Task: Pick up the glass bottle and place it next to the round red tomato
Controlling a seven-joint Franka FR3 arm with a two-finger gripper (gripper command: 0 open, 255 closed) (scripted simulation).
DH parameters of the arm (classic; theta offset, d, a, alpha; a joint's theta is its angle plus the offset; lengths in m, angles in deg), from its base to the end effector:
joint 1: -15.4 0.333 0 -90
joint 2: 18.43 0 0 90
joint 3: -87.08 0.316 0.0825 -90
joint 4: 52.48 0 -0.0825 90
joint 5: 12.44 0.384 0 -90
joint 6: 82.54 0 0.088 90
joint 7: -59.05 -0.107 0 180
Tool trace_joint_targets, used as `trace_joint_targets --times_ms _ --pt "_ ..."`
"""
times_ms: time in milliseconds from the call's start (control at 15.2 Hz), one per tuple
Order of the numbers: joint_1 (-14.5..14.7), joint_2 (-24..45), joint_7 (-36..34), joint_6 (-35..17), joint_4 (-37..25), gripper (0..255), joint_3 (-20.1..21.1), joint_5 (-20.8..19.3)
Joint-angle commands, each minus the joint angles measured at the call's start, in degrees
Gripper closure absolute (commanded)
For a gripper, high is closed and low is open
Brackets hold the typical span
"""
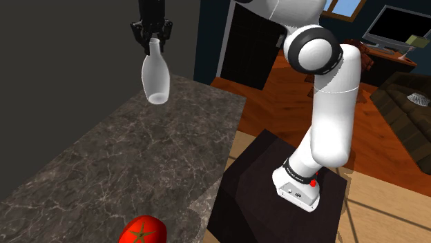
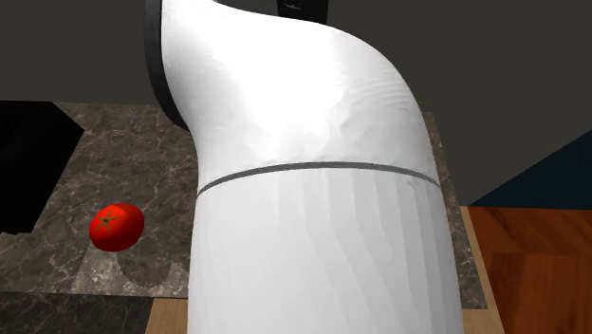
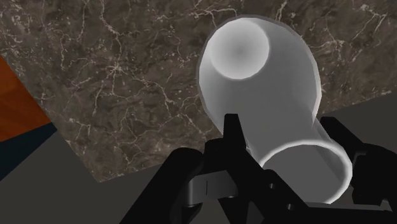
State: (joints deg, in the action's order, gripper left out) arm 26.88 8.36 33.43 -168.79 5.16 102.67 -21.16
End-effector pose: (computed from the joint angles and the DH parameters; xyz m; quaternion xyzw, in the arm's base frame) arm 0.6331 0.2463 0.6005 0.9996 -0.0095 0.0271 0.0038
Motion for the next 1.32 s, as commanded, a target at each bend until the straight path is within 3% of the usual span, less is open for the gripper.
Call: trace_joint_targets --times_ms 0,330,396,528,726,1254 --pt "0.5 1.0 0.1 2.4 -3.5 255 0.0 -0.3" --pt "2.7 6.4 0.5 10.1 -16.6 255 -0.4 -1.6" --pt "2.7 6.4 0.5 10.2 -16.6 255 -0.5 -1.6" --pt "1.8 -0.4 -1.0 7.3 -6.9 255 0.4 -0.4" --pt "1.5 -7.6 -3.0 5.7 2.0 255 1.4 1.2" --pt "2.8 -21.3 -8.1 6.4 14.7 255 3.6 4.7"
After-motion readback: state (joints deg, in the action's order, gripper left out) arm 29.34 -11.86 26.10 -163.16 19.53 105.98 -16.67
